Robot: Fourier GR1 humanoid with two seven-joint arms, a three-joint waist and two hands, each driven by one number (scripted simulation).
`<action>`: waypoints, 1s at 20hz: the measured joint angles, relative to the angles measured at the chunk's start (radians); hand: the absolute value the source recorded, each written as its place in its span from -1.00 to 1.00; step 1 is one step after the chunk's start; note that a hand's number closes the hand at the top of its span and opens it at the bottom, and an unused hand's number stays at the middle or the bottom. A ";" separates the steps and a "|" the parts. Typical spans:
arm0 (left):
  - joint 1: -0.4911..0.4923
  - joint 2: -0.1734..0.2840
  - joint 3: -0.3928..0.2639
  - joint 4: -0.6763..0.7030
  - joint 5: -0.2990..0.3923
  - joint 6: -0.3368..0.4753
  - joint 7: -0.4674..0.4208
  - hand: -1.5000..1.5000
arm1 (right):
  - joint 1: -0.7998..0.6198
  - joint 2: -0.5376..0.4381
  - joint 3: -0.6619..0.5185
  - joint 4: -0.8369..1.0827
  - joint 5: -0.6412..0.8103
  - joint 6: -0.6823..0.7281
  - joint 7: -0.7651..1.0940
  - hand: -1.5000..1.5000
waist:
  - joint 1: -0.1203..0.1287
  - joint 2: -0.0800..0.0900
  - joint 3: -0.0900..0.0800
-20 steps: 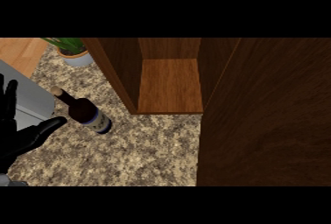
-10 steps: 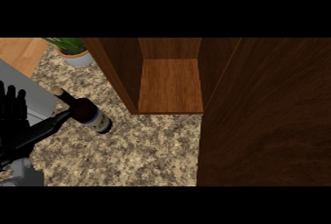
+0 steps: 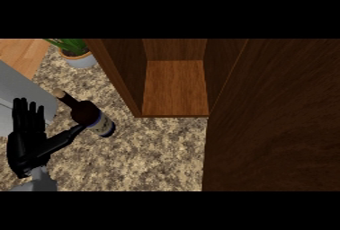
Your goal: Pick up the wine, place it into the cabinet and close the cabinet
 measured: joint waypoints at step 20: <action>-0.141 0.035 0.075 0.615 0.165 -0.336 -0.354 -1.00 | -0.003 0.027 -0.007 0.009 -0.010 0.038 -0.001 -1.00 | -0.004 0.001 -0.001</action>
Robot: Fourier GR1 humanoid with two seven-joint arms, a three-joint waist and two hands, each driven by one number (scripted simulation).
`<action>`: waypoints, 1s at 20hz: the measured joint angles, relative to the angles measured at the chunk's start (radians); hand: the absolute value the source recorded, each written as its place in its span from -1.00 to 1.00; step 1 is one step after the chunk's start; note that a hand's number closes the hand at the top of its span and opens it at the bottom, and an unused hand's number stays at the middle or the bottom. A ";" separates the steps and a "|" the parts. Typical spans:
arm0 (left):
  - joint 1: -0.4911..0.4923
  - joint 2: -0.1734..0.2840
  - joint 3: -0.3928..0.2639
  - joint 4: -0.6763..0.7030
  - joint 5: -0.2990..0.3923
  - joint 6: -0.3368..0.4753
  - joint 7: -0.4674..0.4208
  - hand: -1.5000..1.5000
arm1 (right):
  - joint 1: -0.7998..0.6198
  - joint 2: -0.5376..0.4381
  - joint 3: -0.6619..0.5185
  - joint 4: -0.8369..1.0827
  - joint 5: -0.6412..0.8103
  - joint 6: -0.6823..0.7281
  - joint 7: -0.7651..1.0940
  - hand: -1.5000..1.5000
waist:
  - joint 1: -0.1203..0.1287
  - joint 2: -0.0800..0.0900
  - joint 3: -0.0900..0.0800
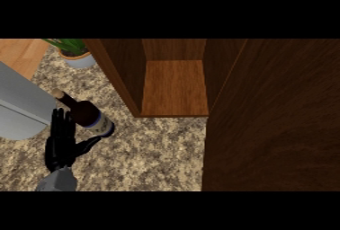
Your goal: Pick up the wine, place it into the cabinet and close the cabinet
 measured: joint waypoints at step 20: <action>-0.239 0.072 0.064 0.496 0.059 -0.236 -0.254 1.00 | 0.027 0.011 0.007 0.001 0.000 0.026 -0.008 -1.00 | -0.008 0.002 -0.001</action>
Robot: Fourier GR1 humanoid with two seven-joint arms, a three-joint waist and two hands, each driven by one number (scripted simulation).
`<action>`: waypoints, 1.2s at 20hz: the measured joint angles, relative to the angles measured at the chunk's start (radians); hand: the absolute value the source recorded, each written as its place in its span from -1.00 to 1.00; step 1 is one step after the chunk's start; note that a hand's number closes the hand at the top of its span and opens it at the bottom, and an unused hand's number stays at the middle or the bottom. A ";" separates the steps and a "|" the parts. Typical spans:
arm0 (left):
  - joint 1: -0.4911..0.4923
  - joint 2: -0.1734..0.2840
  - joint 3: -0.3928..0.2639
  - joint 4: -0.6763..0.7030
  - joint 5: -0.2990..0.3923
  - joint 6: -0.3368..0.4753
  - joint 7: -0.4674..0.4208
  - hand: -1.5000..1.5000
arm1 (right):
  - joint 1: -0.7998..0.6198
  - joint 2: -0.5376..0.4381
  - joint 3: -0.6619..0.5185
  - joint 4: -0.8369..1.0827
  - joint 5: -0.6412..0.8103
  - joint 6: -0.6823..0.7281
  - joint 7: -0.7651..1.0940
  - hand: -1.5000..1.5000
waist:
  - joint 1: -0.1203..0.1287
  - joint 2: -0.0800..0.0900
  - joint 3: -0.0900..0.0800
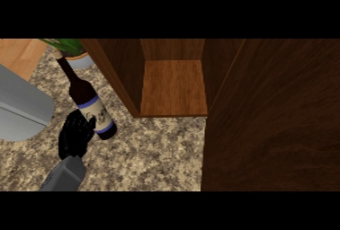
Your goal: Pick up the wine, place it into the cabinet and close the cabinet
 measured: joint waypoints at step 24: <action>0.181 0.006 -0.333 -0.291 -0.343 0.228 -0.097 1.00 | 0.065 0.009 0.005 0.014 0.019 0.022 -0.063 -1.00 | 0.023 -0.013 0.008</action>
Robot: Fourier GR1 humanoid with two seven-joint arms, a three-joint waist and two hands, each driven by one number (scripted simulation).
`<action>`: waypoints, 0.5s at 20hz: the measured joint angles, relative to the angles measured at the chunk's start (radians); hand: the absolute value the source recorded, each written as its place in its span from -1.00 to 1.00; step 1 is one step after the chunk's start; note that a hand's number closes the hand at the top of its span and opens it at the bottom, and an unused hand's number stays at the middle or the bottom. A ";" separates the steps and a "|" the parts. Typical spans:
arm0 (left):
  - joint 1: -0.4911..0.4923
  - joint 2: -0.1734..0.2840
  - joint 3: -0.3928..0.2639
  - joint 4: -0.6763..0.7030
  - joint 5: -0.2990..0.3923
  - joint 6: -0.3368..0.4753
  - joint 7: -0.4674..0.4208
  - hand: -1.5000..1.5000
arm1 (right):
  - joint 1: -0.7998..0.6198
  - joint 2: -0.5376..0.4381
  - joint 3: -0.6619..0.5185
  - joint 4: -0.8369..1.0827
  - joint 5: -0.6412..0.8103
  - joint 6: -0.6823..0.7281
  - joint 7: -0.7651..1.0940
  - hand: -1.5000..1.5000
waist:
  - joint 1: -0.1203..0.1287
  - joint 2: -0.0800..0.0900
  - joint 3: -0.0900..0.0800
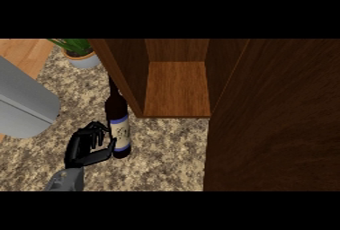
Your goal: Pick up the wine, place it into the cabinet and close the cabinet
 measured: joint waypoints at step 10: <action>0.052 -0.105 -0.147 -0.337 -0.067 0.182 0.351 1.00 | 0.025 -0.004 -0.001 -0.001 0.003 0.009 -0.007 -1.00 | -0.003 0.006 -0.005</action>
